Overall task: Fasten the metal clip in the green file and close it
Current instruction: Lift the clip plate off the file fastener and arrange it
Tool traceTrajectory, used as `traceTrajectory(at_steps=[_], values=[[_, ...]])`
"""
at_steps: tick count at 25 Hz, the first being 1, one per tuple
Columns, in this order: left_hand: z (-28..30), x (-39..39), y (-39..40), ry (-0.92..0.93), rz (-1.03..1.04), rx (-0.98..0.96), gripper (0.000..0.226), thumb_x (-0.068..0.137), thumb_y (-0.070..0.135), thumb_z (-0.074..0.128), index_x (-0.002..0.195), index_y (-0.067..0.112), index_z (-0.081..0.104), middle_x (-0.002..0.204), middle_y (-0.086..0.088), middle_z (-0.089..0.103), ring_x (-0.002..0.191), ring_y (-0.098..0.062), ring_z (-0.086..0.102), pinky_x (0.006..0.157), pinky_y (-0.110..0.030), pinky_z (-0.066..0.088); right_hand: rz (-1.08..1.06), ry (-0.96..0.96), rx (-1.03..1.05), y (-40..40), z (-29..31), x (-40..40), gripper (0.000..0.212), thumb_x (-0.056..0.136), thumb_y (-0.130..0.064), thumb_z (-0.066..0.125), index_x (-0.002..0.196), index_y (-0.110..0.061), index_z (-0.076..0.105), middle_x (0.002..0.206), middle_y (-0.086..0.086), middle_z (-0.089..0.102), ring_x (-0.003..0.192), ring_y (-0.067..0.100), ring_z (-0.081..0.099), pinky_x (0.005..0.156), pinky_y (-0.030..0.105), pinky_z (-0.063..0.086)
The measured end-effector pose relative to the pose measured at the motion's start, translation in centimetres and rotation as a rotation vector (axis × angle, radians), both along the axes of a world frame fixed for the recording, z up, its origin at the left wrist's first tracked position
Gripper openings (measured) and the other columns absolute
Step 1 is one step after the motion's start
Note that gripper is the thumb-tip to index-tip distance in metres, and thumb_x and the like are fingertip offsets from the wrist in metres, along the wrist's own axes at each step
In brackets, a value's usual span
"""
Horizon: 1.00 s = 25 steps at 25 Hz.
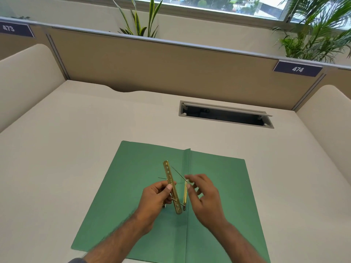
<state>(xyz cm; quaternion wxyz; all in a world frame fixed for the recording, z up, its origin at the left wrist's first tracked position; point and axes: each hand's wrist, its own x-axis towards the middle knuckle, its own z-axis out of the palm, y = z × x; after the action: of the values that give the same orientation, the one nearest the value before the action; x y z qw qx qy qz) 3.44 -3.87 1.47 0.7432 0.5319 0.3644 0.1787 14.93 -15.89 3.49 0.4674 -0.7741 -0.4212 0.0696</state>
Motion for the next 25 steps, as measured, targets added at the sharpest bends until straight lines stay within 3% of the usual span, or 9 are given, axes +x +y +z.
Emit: traceTrajectory(at_steps=[3,5,13,18,25], values=[[-0.2,-0.2,0.0,0.024,0.014,-0.005,0.021,0.094,0.01,0.061,0.094,0.021,0.079,0.072,-0.002,0.072,0.068,-0.015,0.061,0.065,-0.028,0.054,0.002,0.034,-0.174,2.9,-0.1,1.5,0.043,0.091,-0.013,0.056,0.131,-0.029,0.053,0.113,-0.013,0.055,0.089,0.002,0.051,0.081,0.015,0.044],[-0.2,-0.2,0.1,0.034,0.013,-0.007,0.022,0.094,0.01,0.06,0.095,0.021,0.079,0.07,-0.001,0.072,0.066,-0.012,0.061,0.063,-0.025,0.054,0.033,0.061,-0.257,4.3,-0.3,2.1,0.045,0.092,-0.014,0.056,0.135,-0.027,0.05,0.118,-0.01,0.055,0.09,0.004,0.048,0.086,0.022,0.045],[-0.3,0.2,0.3,0.03,-0.043,0.01,0.021,0.095,0.011,0.058,0.096,0.019,0.077,0.073,-0.001,0.07,0.069,-0.013,0.061,0.063,-0.021,0.054,0.119,0.116,-0.267,5.0,-1.0,2.4,0.029,0.092,-0.018,0.059,0.118,-0.029,0.066,0.093,-0.007,0.061,0.081,0.003,0.054,0.071,0.017,0.04],[-0.4,0.1,0.4,0.035,-0.042,-0.001,0.023,0.096,0.011,0.057,0.097,0.022,0.078,0.076,-0.004,0.068,0.068,-0.013,0.06,0.059,-0.019,0.052,0.154,0.1,-0.303,4.6,-1.2,2.4,0.026,0.092,-0.018,0.06,0.115,-0.028,0.069,0.096,-0.006,0.062,0.091,0.009,0.056,0.077,0.024,0.047],[-0.5,0.2,0.4,0.073,-0.069,0.003,0.019,0.095,0.014,0.06,0.095,0.02,0.078,0.074,0.0,0.073,0.063,-0.01,0.059,0.058,-0.019,0.051,0.151,0.106,-0.311,4.6,-1.1,2.4,0.026,0.092,-0.019,0.059,0.116,-0.027,0.068,0.097,-0.007,0.061,0.094,0.009,0.056,0.08,0.025,0.047]])
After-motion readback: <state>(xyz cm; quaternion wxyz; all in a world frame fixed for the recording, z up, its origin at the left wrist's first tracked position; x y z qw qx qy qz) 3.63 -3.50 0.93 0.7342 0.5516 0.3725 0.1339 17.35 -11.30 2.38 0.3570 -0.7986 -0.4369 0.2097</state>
